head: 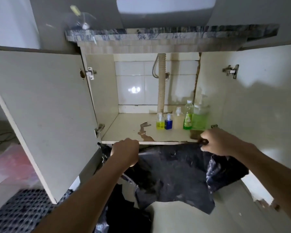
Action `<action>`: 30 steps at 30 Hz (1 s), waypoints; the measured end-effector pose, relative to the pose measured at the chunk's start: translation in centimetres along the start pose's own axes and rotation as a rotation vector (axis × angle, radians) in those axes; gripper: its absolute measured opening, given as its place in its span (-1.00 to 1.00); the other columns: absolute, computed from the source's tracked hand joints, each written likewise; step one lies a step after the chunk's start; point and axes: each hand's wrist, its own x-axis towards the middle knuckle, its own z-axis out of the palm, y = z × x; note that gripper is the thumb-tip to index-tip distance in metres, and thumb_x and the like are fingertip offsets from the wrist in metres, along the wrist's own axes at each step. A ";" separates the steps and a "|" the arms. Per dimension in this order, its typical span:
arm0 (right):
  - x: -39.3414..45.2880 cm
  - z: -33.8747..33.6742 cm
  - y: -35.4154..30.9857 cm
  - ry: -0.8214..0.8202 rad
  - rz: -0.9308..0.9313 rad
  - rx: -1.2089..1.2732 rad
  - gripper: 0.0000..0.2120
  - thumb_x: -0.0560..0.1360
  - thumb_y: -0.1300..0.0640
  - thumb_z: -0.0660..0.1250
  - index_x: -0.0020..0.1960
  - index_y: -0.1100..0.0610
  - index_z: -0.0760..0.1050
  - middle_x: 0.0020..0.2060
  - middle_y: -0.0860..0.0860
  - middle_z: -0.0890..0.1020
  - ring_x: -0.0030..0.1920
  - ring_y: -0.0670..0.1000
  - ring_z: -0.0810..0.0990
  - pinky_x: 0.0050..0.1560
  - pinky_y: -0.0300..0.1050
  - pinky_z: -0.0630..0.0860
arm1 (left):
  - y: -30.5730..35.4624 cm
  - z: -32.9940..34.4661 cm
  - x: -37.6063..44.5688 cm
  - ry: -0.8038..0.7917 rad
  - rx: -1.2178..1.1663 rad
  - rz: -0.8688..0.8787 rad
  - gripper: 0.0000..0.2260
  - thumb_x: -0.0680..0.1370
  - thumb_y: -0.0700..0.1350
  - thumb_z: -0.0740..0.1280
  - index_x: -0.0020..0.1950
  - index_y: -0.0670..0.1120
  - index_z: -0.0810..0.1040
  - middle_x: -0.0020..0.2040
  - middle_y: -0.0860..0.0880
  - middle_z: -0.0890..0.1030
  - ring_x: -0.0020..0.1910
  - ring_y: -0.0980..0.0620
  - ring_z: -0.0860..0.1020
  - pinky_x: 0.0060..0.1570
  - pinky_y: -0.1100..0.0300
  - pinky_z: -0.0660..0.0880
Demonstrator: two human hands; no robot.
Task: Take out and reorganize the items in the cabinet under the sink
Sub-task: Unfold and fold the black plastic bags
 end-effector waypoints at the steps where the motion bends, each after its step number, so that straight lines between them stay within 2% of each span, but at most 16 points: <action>1: 0.6 -0.2 0.8 0.035 0.026 -0.014 -0.72 0.39 0.17 0.40 -0.42 0.10 0.37 -0.47 0.00 0.45 -0.32 0.09 0.53 -0.33 -0.14 0.38 | 0.6 -0.3 1.0 0.009 0.001 0.007 -0.72 0.52 -0.21 0.25 0.23 -0.10 0.50 0.08 -0.12 0.57 0.06 -0.13 0.57 -0.01 0.06 0.48; 2: 1.3 -0.3 1.6 0.037 0.035 -0.024 -0.78 0.39 0.17 0.39 -0.37 0.13 0.40 -0.44 0.02 0.47 -0.27 0.11 0.55 -0.31 -0.14 0.39 | 1.3 -0.6 2.1 0.016 0.003 0.020 -0.71 0.52 -0.22 0.24 0.24 -0.11 0.49 0.09 -0.13 0.57 0.06 -0.14 0.57 -0.02 0.06 0.48; 4: 2.8 -0.6 2.9 -0.159 0.059 -0.081 -0.85 0.40 0.16 0.41 -0.24 0.17 0.46 -0.37 0.02 0.49 -0.23 0.10 0.55 -0.32 -0.18 0.37 | 2.8 -0.8 4.7 0.018 0.021 0.052 -0.71 0.52 -0.24 0.24 0.23 -0.13 0.49 0.10 -0.14 0.57 0.06 -0.14 0.58 -0.07 0.08 0.44; 5: 3.6 -0.6 3.4 -0.262 0.096 -0.116 -0.85 0.40 0.14 0.41 -0.15 0.20 0.49 -0.31 0.03 0.53 -0.19 0.10 0.57 -0.30 -0.19 0.40 | 3.5 -0.9 6.0 0.005 0.029 0.061 -0.71 0.52 -0.25 0.23 0.24 -0.14 0.48 0.12 -0.14 0.57 0.07 -0.14 0.57 -0.09 0.09 0.42; 6: 4.4 -0.5 4.2 -0.298 0.131 -0.160 -0.81 0.41 0.14 0.41 -0.06 0.23 0.52 -0.23 0.07 0.57 -0.14 0.11 0.60 -0.25 -0.19 0.45 | 4.2 -0.8 7.3 -0.015 0.037 0.065 -0.69 0.52 -0.25 0.23 0.26 -0.14 0.47 0.13 -0.13 0.56 0.08 -0.14 0.57 -0.09 0.09 0.41; 9: 6.4 -0.1 5.9 -0.097 0.189 -0.279 -0.84 0.47 0.21 0.30 0.02 0.23 0.54 -0.14 0.11 0.58 -0.05 0.16 0.62 -0.18 -0.12 0.50 | 6.1 -1.1 10.7 -0.084 0.073 0.050 -0.67 0.53 -0.21 0.23 0.31 -0.11 0.45 0.18 -0.12 0.53 0.16 -0.13 0.53 0.04 0.05 0.47; 13: 7.6 0.3 6.4 0.263 0.180 -0.464 -0.72 0.50 0.25 0.22 0.20 0.14 0.46 -0.12 0.06 0.65 -0.14 0.12 0.66 -0.30 -0.13 0.37 | 7.1 -3.2 13.6 0.032 0.094 -0.006 -0.75 0.53 -0.19 0.24 0.19 -0.11 0.53 0.08 -0.07 0.58 0.07 -0.11 0.58 -0.13 0.10 0.40; 16: 7.7 -0.8 7.6 0.391 0.210 -0.332 -0.68 0.49 0.23 0.28 0.24 0.17 0.40 -0.17 0.08 0.63 -0.18 0.16 0.66 -0.32 -0.12 0.38 | 6.8 -5.9 14.3 0.130 0.106 -0.048 -0.77 0.52 -0.19 0.27 0.17 -0.12 0.52 0.05 -0.07 0.58 0.06 -0.11 0.58 -0.13 0.11 0.39; 18: 7.1 -1.5 7.9 0.465 0.218 -0.241 -0.67 0.46 0.25 0.33 0.21 0.18 0.39 -0.21 0.09 0.62 -0.21 0.19 0.64 -0.29 -0.09 0.39 | 6.5 -7.2 13.9 0.192 0.104 -0.054 -0.82 0.52 -0.21 0.27 0.11 -0.13 0.54 -0.10 -0.06 0.55 -0.03 -0.11 0.59 -0.17 0.12 0.40; 20: 5.4 -1.2 7.5 0.494 0.182 -0.212 -0.66 0.44 0.28 0.34 0.20 0.17 0.39 -0.22 0.09 0.63 -0.22 0.20 0.64 -0.26 -0.11 0.34 | 6.1 -7.7 12.4 0.213 0.106 -0.018 -0.84 0.53 -0.20 0.26 0.08 -0.13 0.53 -0.24 -0.04 0.43 -0.11 -0.09 0.56 -0.18 0.12 0.41; 22: 3.0 0.2 7.0 0.455 0.140 -0.228 -0.65 0.42 0.30 0.34 0.19 0.16 0.41 -0.20 0.09 0.64 -0.20 0.20 0.65 -0.27 -0.12 0.30 | 5.8 -7.1 10.4 0.162 0.117 0.064 -0.82 0.53 -0.16 0.25 0.11 -0.11 0.52 -0.22 -0.04 0.43 -0.10 -0.09 0.56 -0.16 0.10 0.43; 25: -1.3 3.3 6.5 0.296 0.140 -0.326 -0.74 0.34 0.26 0.42 0.01 0.13 0.51 -0.26 0.08 0.65 -0.24 0.17 0.66 -0.32 -0.09 0.41 | 5.7 -4.1 7.0 -0.105 0.056 0.194 -0.74 0.50 -0.12 0.27 0.18 -0.08 0.54 0.02 -0.09 0.56 -0.01 -0.10 0.56 -0.15 0.12 0.44; 27: -3.9 5.5 6.2 0.072 0.192 -0.328 -0.80 0.38 0.20 0.39 0.00 0.11 0.52 -0.15 0.06 0.65 -0.10 0.12 0.66 -0.15 -0.06 0.52 | 6.1 -1.4 5.0 -0.286 0.000 0.242 -0.70 0.49 -0.10 0.31 0.21 -0.07 0.54 0.06 -0.09 0.58 -0.05 -0.08 0.55 -0.14 0.12 0.49; 29: -5.7 8.1 6.3 -0.189 0.271 -0.271 -0.83 0.50 0.22 0.23 0.08 0.09 0.47 0.05 0.06 0.60 0.11 0.09 0.60 0.07 -0.06 0.47 | 6.8 1.6 3.4 -0.377 -0.023 0.267 -0.66 0.48 -0.10 0.33 0.25 -0.10 0.49 0.10 -0.13 0.56 0.00 -0.11 0.57 -0.07 0.09 0.53; 30: -6.4 9.7 6.6 -0.245 0.292 -0.244 -0.83 0.52 0.23 0.20 0.09 0.09 0.45 0.09 0.06 0.59 0.15 0.09 0.57 0.11 -0.06 0.46 | 7.3 3.4 2.7 -0.413 -0.038 0.274 -0.64 0.48 -0.10 0.33 0.26 -0.10 0.46 0.14 -0.14 0.54 0.05 -0.14 0.57 -0.04 0.08 0.53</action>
